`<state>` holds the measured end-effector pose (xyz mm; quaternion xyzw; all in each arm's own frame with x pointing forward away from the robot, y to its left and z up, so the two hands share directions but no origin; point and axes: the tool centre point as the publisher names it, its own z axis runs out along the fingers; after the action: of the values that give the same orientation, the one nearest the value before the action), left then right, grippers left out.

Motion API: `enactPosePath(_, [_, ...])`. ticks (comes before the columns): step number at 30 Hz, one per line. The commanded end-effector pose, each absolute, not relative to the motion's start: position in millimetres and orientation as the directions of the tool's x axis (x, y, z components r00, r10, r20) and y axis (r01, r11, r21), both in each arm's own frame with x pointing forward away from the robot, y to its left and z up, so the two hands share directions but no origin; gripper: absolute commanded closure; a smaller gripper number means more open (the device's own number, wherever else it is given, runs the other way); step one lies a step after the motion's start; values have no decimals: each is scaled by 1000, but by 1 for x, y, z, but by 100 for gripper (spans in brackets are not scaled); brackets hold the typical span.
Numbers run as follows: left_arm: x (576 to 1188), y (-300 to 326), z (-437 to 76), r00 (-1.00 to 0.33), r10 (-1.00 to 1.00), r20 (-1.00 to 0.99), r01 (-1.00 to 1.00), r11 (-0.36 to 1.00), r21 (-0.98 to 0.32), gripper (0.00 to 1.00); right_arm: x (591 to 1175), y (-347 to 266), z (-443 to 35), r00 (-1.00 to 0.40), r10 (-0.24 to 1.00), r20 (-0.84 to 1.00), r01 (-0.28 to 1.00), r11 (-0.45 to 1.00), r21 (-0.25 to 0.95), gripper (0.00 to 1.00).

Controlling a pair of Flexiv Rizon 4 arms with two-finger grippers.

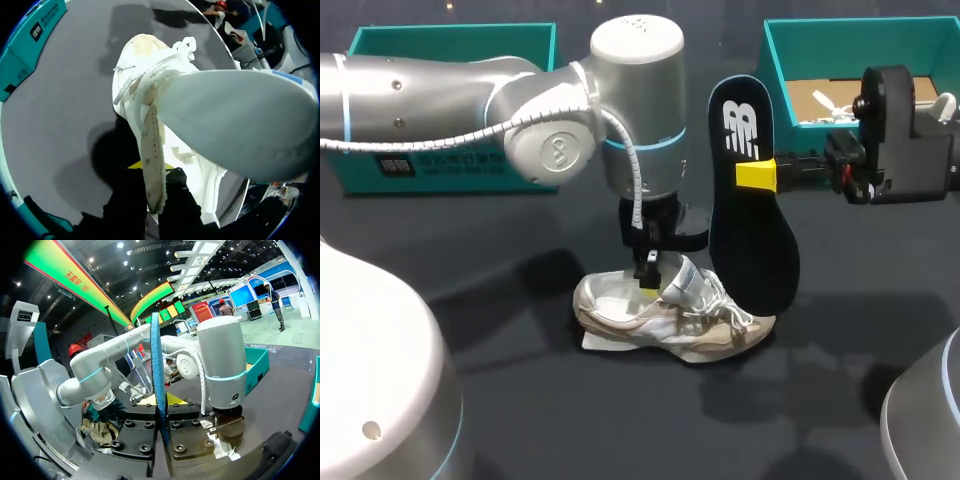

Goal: Take the shoe out of the shoebox, open the shoe tongue, remove and reinsert the insole, then place the shoe into the shoebox

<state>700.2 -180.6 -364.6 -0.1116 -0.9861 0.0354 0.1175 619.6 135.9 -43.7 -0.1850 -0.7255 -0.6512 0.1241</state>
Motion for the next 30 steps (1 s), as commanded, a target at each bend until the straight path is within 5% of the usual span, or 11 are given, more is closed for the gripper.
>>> enactPosePath(1, [704, -182, -343, -903, 360, 233, 349, 933, -88, 100, 620, 138, -44, -900, 107, 422, 431, 84, 898, 100])
enactPosePath(7, [698, -176, -314, -652, 733, 192, 724, 678, -130, 100, 620, 138, -44, -900, 107, 422, 431, 84, 898, 100])
enactPosePath(20, [700, -175, -311, -648, 744, 163, 738, 666, -109, 100, 620, 138, -44, -900, 107, 422, 431, 84, 898, 100])
enactPosePath(30, [703, -173, -302, -335, 941, -42, 939, 330, -95, 100, 620, 138, -44, -900, 107, 422, 431, 84, 898, 100])
